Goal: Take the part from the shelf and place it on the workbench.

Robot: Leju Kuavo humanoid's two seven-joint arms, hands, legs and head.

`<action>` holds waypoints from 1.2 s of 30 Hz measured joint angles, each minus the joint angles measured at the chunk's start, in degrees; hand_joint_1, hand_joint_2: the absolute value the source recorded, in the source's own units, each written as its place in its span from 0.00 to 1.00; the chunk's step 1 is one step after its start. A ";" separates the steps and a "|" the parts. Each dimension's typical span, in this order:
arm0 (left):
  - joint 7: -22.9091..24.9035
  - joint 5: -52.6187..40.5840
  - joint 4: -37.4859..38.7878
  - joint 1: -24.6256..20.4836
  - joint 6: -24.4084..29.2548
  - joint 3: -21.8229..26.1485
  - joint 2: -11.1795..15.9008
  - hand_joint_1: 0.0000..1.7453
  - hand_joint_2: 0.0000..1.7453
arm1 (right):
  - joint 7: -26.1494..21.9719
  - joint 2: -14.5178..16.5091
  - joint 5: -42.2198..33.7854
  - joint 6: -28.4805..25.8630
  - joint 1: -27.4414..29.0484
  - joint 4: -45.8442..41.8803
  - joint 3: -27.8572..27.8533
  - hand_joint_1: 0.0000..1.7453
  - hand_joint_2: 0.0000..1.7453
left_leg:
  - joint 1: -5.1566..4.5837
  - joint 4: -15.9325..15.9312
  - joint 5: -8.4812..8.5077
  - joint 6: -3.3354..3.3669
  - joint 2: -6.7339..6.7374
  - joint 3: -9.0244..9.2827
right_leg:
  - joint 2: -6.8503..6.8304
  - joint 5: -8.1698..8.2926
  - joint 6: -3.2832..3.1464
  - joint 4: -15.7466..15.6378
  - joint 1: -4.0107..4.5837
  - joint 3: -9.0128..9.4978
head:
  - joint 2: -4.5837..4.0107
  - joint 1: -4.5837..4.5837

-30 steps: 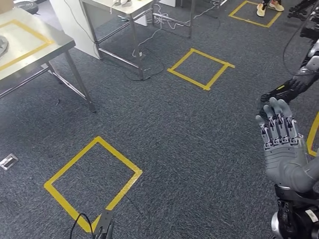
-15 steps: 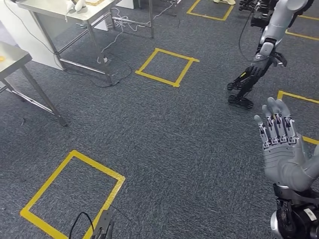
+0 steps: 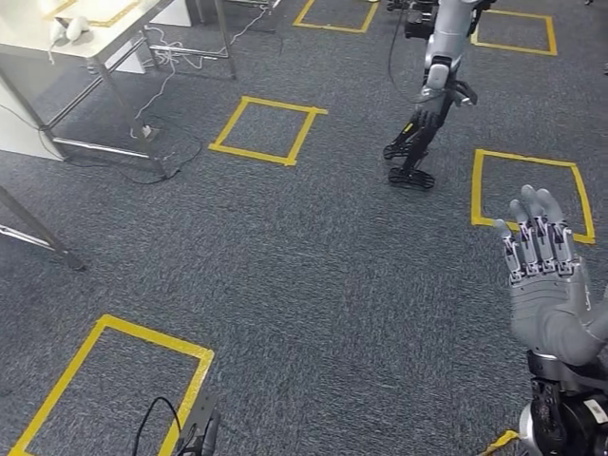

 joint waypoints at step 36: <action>0.55 -1.50 0.00 -1.06 -0.36 -0.69 0.70 0.00 0.00 | -0.17 0.16 1.70 0.95 0.07 0.91 -0.41 0.00 0.00 | 0.57 14.84 -7.49 -1.13 -6.12 -7.15 | 3.59 0.38 -1.69 -0.21 0.03 -0.17 | 0.00 -0.49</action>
